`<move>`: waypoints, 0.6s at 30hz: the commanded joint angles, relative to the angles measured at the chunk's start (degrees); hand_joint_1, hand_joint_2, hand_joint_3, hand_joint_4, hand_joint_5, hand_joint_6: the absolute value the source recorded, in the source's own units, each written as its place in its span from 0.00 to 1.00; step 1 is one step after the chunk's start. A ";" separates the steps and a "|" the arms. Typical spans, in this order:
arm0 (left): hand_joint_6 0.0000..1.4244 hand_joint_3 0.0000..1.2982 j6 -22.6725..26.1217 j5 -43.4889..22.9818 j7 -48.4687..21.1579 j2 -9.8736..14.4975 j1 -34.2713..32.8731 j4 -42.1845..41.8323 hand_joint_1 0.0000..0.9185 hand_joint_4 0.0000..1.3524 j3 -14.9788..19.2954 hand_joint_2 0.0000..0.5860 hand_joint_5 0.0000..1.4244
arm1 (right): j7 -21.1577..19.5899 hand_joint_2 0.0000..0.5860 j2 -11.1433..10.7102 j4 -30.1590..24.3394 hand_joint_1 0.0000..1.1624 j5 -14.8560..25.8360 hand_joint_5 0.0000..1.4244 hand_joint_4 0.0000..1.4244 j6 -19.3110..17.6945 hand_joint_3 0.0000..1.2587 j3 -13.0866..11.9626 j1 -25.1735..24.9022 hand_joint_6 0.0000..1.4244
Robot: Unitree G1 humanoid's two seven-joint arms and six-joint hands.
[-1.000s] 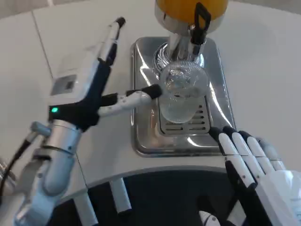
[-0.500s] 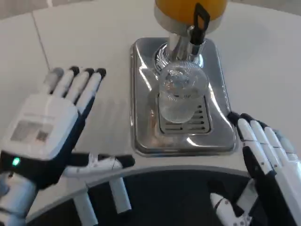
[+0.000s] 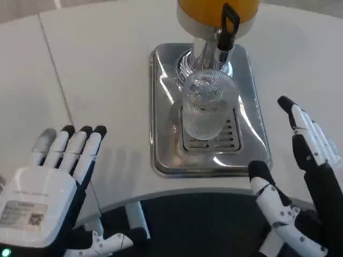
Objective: Grasp the cup under the faucet to collect the drink, then remove the cup.
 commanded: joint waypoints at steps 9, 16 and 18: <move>0.01 0.00 -6.34 -4.78 0.68 -1.62 2.59 1.39 0.03 0.00 -1.00 0.02 0.00 | -1.72 0.84 2.38 1.25 0.07 5.90 0.00 0.00 10.85 0.00 0.73 -15.18 0.00; 0.02 0.00 -7.35 -5.43 -0.48 -2.55 1.89 0.41 0.03 0.00 -1.21 0.02 0.00 | -5.25 0.83 1.35 4.53 0.04 8.36 0.00 0.00 13.26 0.00 0.39 -21.62 0.00; 0.02 0.00 -7.86 -5.38 -0.42 -2.51 2.06 -0.13 0.03 0.00 -1.15 0.03 0.00 | -6.06 0.83 0.26 6.56 0.04 9.91 0.00 0.00 12.89 0.00 -0.66 -22.89 0.00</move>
